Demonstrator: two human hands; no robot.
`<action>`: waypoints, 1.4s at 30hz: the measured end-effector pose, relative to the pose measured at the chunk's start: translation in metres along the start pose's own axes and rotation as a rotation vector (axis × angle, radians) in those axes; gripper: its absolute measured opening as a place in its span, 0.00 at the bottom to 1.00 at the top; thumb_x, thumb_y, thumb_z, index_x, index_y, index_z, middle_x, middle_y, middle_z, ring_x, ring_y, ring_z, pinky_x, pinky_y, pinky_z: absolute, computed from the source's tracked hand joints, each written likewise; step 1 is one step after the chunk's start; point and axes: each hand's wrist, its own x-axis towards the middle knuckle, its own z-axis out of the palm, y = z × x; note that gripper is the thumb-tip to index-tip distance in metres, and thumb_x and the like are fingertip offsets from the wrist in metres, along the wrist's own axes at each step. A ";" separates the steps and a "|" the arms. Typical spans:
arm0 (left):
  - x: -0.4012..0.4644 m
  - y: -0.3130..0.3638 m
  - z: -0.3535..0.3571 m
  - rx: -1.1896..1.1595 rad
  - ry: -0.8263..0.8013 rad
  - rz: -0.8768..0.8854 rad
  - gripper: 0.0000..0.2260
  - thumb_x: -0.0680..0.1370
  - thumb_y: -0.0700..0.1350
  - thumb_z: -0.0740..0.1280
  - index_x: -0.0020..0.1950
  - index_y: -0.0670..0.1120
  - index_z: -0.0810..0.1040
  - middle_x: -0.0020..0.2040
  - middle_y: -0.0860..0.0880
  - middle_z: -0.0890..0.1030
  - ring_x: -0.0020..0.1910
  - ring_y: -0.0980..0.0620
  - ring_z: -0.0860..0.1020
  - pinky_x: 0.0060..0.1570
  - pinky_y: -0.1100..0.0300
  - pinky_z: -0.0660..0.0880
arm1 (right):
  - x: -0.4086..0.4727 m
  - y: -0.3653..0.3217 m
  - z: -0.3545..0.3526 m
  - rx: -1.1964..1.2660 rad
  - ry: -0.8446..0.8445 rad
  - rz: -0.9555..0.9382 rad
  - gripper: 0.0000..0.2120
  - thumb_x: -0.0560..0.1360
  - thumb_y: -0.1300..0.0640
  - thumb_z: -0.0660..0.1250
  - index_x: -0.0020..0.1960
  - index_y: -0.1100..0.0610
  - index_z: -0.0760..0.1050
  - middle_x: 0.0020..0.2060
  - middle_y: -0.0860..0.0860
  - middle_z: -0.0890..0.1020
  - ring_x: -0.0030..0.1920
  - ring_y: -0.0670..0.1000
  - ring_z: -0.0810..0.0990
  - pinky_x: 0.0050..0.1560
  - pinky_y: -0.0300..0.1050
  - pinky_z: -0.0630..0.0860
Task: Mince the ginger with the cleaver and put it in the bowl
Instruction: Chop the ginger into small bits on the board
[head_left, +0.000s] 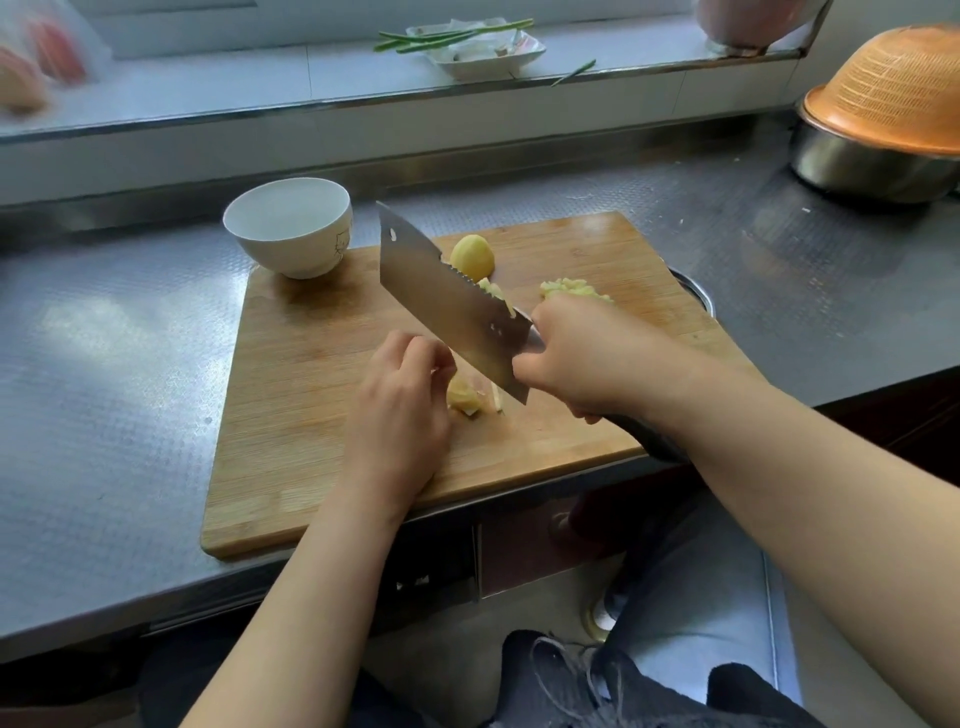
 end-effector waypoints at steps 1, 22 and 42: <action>0.000 0.000 -0.002 -0.024 0.081 0.005 0.02 0.77 0.35 0.65 0.48 0.41 0.75 0.47 0.45 0.75 0.42 0.46 0.74 0.39 0.58 0.69 | -0.002 0.001 0.001 -0.050 0.021 -0.004 0.08 0.77 0.56 0.63 0.39 0.56 0.72 0.29 0.52 0.78 0.27 0.50 0.77 0.28 0.42 0.74; 0.061 0.032 -0.085 0.119 -0.611 -0.020 0.09 0.71 0.56 0.72 0.50 0.60 0.78 0.46 0.61 0.76 0.45 0.60 0.75 0.47 0.58 0.75 | -0.029 0.014 0.046 -0.149 0.243 -0.170 0.17 0.77 0.39 0.63 0.57 0.49 0.64 0.47 0.48 0.82 0.48 0.53 0.80 0.38 0.46 0.67; 0.087 0.055 -0.046 0.490 -0.879 0.068 0.04 0.76 0.48 0.70 0.43 0.56 0.77 0.50 0.53 0.79 0.50 0.50 0.77 0.50 0.55 0.76 | -0.034 0.011 0.060 -0.236 0.333 -0.121 0.16 0.79 0.43 0.62 0.57 0.52 0.64 0.49 0.50 0.81 0.46 0.55 0.81 0.36 0.45 0.66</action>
